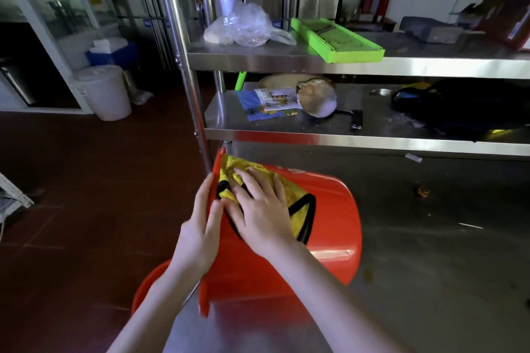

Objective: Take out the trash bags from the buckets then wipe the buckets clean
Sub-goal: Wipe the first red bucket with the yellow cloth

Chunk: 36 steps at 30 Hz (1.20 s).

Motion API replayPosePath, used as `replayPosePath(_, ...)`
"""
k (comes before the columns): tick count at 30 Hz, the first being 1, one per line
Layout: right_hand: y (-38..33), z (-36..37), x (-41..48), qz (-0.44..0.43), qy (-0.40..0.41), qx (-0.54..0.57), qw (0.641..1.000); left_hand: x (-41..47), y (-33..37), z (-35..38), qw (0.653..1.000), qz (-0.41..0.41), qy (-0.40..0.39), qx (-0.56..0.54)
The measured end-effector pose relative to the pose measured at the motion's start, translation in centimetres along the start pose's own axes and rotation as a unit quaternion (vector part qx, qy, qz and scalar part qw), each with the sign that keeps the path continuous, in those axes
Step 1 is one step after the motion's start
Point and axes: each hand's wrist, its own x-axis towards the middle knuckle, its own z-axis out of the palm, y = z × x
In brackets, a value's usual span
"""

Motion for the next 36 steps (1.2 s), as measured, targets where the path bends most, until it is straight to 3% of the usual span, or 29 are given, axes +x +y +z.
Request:
replayPosePath(4,0.0,0.2,-1.5,-0.015,0.003,-0.014,1.0,5.4,2.3,1.5,0.997,-0.073,0.035,-0.016)
replayPosePath(8,2.0,-0.5,-2.4,-0.016,0.017,-0.012,1.0,4.4,2.9,2.3,0.996,-0.023,0.081,0.025)
replayPosePath(12,7.4,-2.2,-2.6,0.116,0.056,-0.046,0.991,1.6,1.2,0.6,0.998,0.002,0.068,0.009)
replayPosePath(15,11.6,-3.4,-1.8,0.279,-0.029,0.002,0.96,-0.6,-0.5,-0.5,0.999,-0.003,0.054,-0.007)
replayPosePath(17,12.3,-3.2,-0.7,0.319,-0.037,0.023,0.947,-1.2,-1.3,-0.5,0.998,0.01,0.059,-0.01)
replayPosePath(20,8.3,-2.1,0.9,0.239,-0.018,-0.042,0.97,-0.5,-1.5,-0.2,0.997,0.017,0.068,-0.01)
replayPosePath(25,-1.8,1.0,1.3,0.009,0.014,0.008,1.0,0.0,-1.2,-0.2,0.996,0.024,0.09,0.003)
replayPosePath(28,-0.3,0.9,1.1,-0.009,0.017,0.004,1.0,-0.3,-1.3,-0.1,0.995,0.027,0.093,0.002)
replayPosePath(31,5.0,-0.7,0.5,0.107,0.032,-0.043,0.993,-0.9,-1.8,0.2,0.995,0.024,0.1,-0.006)
replayPosePath(34,11.0,-2.9,0.5,0.292,-0.057,-0.014,0.955,-2.2,-2.0,0.2,0.995,0.024,0.094,-0.023)
replayPosePath(36,13.1,-3.4,1.1,0.352,-0.096,0.033,0.931,-2.8,-2.2,0.1,0.995,0.023,0.098,-0.025)
